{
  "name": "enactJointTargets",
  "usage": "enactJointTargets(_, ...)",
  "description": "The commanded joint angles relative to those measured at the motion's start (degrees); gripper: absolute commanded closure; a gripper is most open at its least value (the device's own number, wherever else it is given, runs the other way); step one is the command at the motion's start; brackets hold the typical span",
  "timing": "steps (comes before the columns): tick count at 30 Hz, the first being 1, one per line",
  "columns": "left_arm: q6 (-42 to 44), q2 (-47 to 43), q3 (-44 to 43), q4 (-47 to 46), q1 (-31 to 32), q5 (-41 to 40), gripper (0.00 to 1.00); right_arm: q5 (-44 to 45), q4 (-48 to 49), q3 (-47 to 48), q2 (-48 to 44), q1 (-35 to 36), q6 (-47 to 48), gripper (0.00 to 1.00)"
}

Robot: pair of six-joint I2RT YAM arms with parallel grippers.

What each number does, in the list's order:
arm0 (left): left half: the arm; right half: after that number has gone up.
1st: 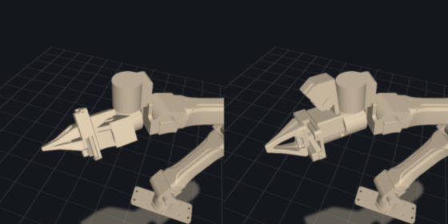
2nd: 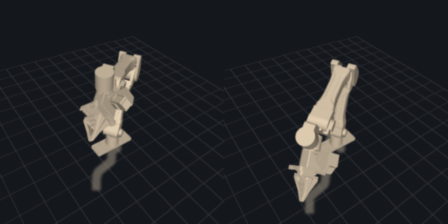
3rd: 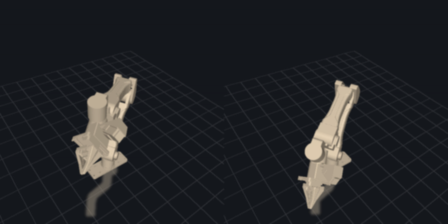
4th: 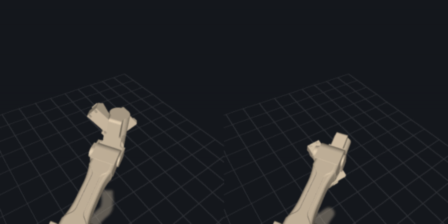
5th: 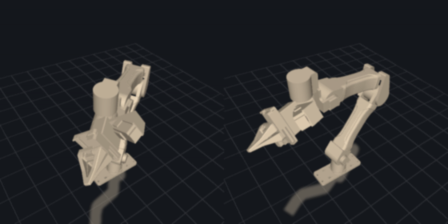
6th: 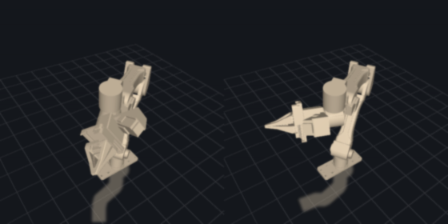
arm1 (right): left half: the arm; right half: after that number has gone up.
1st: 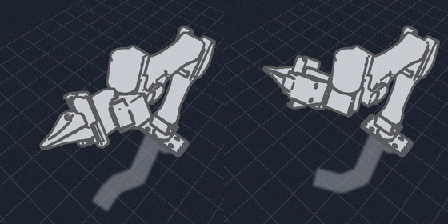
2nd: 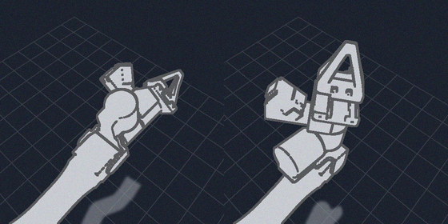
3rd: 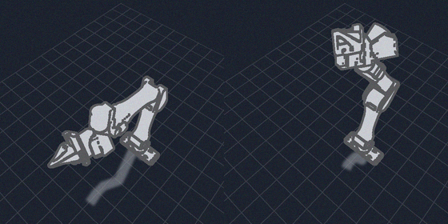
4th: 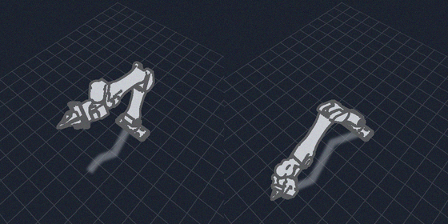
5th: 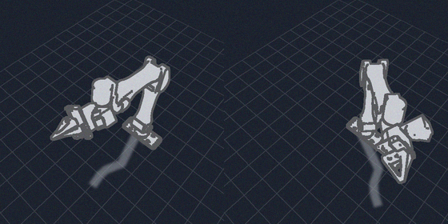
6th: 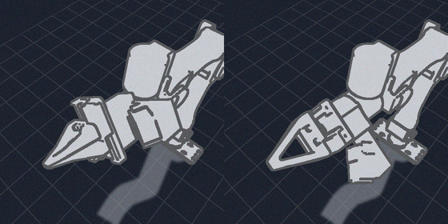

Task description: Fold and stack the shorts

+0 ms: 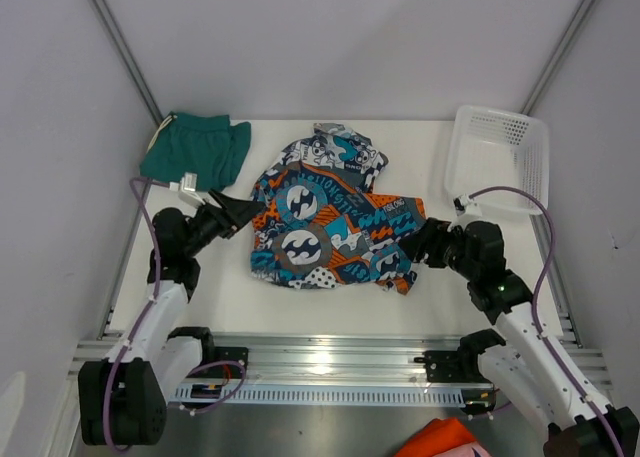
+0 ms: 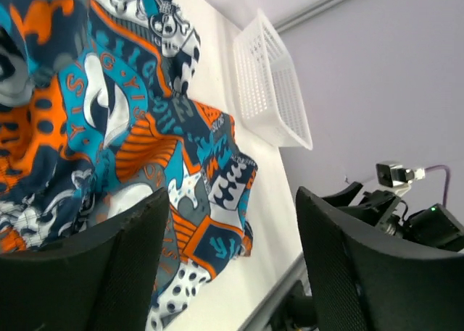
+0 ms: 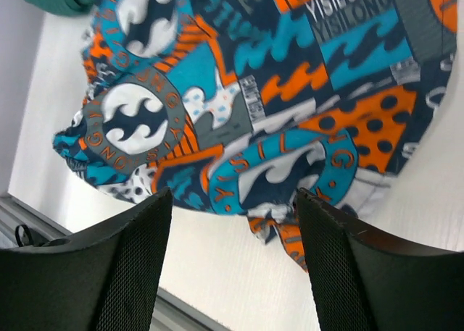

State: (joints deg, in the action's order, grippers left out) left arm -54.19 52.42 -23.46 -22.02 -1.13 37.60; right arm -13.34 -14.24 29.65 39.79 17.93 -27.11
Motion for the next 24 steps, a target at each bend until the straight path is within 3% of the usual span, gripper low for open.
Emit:
enactJointTargets(1, 5.76, -3.03, -3.95, 10.30, 0.25, -4.20, 0.25, -0.45, -7.72, 1.90, 3.01, 0.26, 1.19, 0.29)
enactJointTargets(5, 6.56, -2.77, -5.80, 14.53, 0.25, -5.08, 0.22, -2.13, -10.01, 0.50, 3.63, 1.22, -0.92, 0.30)
enactJointTargets(10, 6.73, -5.48, -4.31, 18.49, 0.42, -6.66, 0.15, 0.86, -9.58, -0.99, 6.52, 3.69, -3.38, 0.37)
enactJointTargets(14, 11.12, -8.91, -4.66, 28.41, 0.51, -10.52, 0.08, 4.71, -9.49, -2.23, 9.42, 4.04, -4.61, 0.40)
enactJointTargets(18, 13.06, -10.85, -4.31, 35.89, 0.51, -12.64, 0.07, 7.45, -9.32, -3.71, 11.54, 3.95, -7.51, 0.41)
enactJointTargets(24, 11.48, -13.13, -0.88, 37.75, 0.51, -12.38, 0.07, 7.10, -6.24, -5.57, 13.29, 4.48, -8.84, 0.47)
